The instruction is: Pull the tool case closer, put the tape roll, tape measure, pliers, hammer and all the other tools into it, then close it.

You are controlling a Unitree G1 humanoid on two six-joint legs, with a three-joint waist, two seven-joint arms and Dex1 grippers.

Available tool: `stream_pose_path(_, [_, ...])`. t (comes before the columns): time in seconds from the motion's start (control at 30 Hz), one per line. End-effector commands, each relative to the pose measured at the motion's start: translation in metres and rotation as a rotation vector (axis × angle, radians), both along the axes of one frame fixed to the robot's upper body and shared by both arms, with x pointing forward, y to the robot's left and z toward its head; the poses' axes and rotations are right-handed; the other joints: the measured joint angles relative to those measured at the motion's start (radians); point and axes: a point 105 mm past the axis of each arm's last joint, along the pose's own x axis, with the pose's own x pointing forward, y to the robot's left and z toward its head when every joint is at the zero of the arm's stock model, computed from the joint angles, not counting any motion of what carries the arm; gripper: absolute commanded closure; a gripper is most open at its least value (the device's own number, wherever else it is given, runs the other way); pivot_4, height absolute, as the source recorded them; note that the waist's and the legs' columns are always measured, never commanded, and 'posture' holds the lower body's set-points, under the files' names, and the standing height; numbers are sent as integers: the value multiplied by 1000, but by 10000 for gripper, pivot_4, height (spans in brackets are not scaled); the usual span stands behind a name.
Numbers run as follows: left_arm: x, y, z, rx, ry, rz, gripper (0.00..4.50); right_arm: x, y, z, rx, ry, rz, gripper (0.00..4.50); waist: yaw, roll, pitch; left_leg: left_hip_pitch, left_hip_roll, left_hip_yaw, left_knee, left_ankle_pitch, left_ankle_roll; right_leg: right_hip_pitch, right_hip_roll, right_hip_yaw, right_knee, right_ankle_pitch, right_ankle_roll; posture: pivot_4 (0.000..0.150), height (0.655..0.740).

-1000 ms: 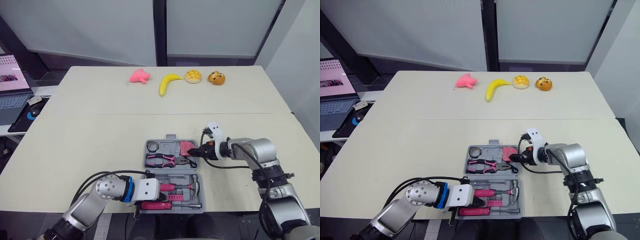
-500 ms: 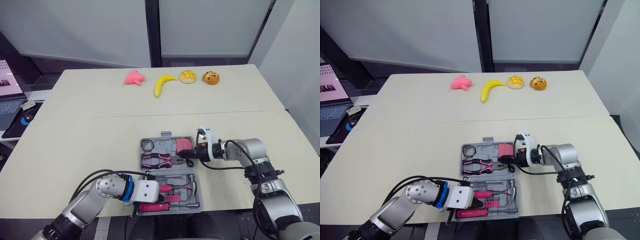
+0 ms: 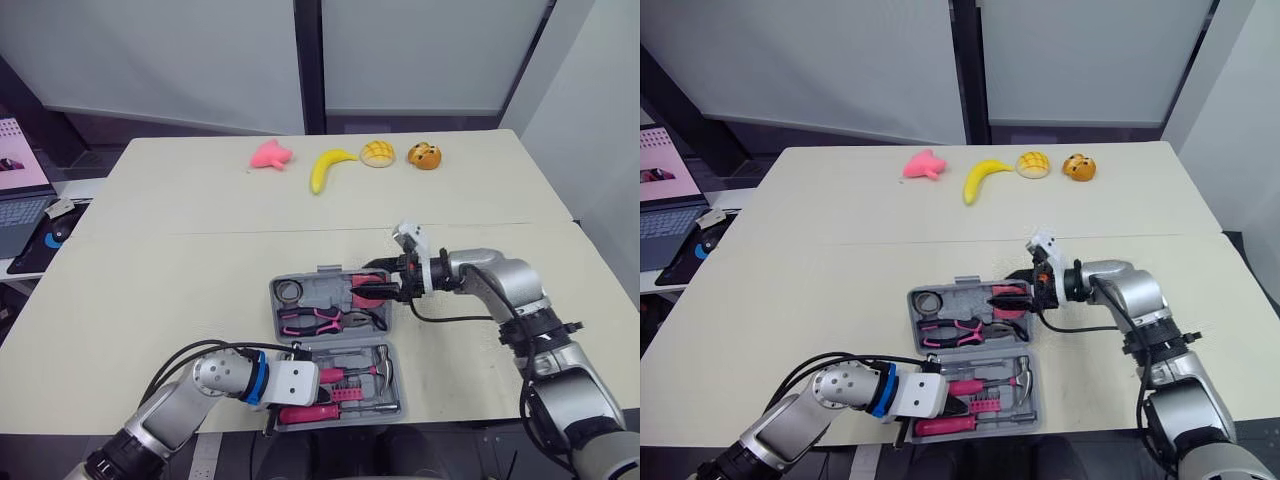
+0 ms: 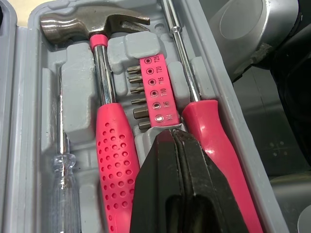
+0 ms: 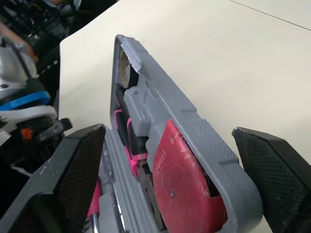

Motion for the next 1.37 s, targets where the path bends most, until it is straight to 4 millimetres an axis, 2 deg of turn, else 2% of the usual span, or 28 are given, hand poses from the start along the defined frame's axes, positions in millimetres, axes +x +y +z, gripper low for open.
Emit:
stream_pose_path(0.03, [-2, 12, -10, 24, 61, 96, 45000, -19, 5, 10, -15, -56, 130, 533, 0, 0, 0, 0, 0, 0, 0, 0, 0, 0, 0, 0, 0, 0, 0, 1500, 7193])
stream_pose_path(0.13, [-3, 18, 13, -68, 59, 147, 45000, -27, 6, 9, -30, -74, 164, 533, -3, -1, 0, -1, 0, 0, 0, 0, 0, -1, 0, 0, 0, 0, 0, 1500, 7193])
stream_pose_path(0.23, [-11, 28, 42, -177, 134, 217, 45000, -30, 7, 16, -25, -109, 176, 533, -3, 0, 1, -3, 1, 0, 0, 0, 0, -5, 0, 0, 0, 0, 0, 1500, 7193])
stream_pose_path(0.33, [-35, 55, 65, -190, 310, 292, 45000, -41, 2, 26, -48, -168, 221, 533, -1, -2, 3, -4, 1, 0, 0, 0, 0, -5, 0, 0, 0, 0, -1, 1500, 7193])
stream_pose_path(0.4, [-50, 73, 70, -148, 401, 339, 45000, -49, -2, 30, -75, -203, 256, 533, 0, -2, 4, -4, 1, 0, 0, 0, 0, -5, -1, 0, -1, 0, -1, 1500, 7193])
stream_pose_path(0.47, [-54, 106, 65, -76, 423, 454, 45000, -64, -9, 32, -126, -244, 310, 533, 2, -1, 5, -4, 0, 0, 0, 0, 0, -4, -1, 0, -3, 0, -1, 1500, 7193])
stream_pose_path(0.53, [-51, 132, 60, -25, 384, 553, 45000, -77, -17, 31, -180, -269, 360, 533, 10, 0, 5, -4, 0, 0, 0, -1, 0, -4, -1, -1, -5, 0, -1, 1500, 7193])
stream_pose_path(0.63, [-34, 152, 55, -13, 283, 668, 45000, -100, -34, 21, -294, -290, 459, 533, 27, 0, 6, -3, 0, -1, 0, -1, 0, -6, -1, -2, -6, 0, 0, 1500, 7193])
stream_pose_path(0.77, [-23, 153, 48, -47, 214, 723, 45000, -109, -58, 9, -433, -309, 509, 533, 32, -1, 6, -3, 1, -1, 0, -1, 1, -5, -2, -2, -10, 1, 2, 1500, 7193])
stream_pose_path(0.93, [-20, 156, 52, -75, 173, 757, 45000, -102, -76, 14, -498, -356, 488, 533, 27, -3, 6, -3, 1, 0, 0, -1, 1, -3, -2, -2, -11, 2, 1, 1500, 7193])
stream_pose_path(1.03, [-15, 165, 69, -81, 126, 760, 45000, -100, -86, 28, -502, -378, 459, 533, 28, -3, 7, -4, 1, 0, -1, -1, 1, -3, -2, -2, -11, 2, 1, 1500, 7193])
stream_pose_path(1.13, [-10, 173, 89, -42, -13, 737, 45000, -100, -98, 43, -523, -398, 443, 533, 29, -3, 7, -6, 1, 0, 0, -1, 1, -3, -2, -2, -12, 2, 1, 1500, 7193])
stream_pose_path(1.27, [-11, 174, 100, -39, -31, 707, 45000, -95, -108, 58, -544, -421, 411, 533, 29, -3, 7, -5, 1, 0, -1, -1, 1, -3, -2, -2, -15, 3, 1, 1500, 7193])
stream_pose_path(1.37, [-7, 175, 99, -40, -35, 705, 45000, -94, -111, 58, -569, -430, 424, 533, 29, -3, 7, -5, 1, 0, -1, -2, 2, -3, -2, -2, -15, 3, 0, 1500, 7193])
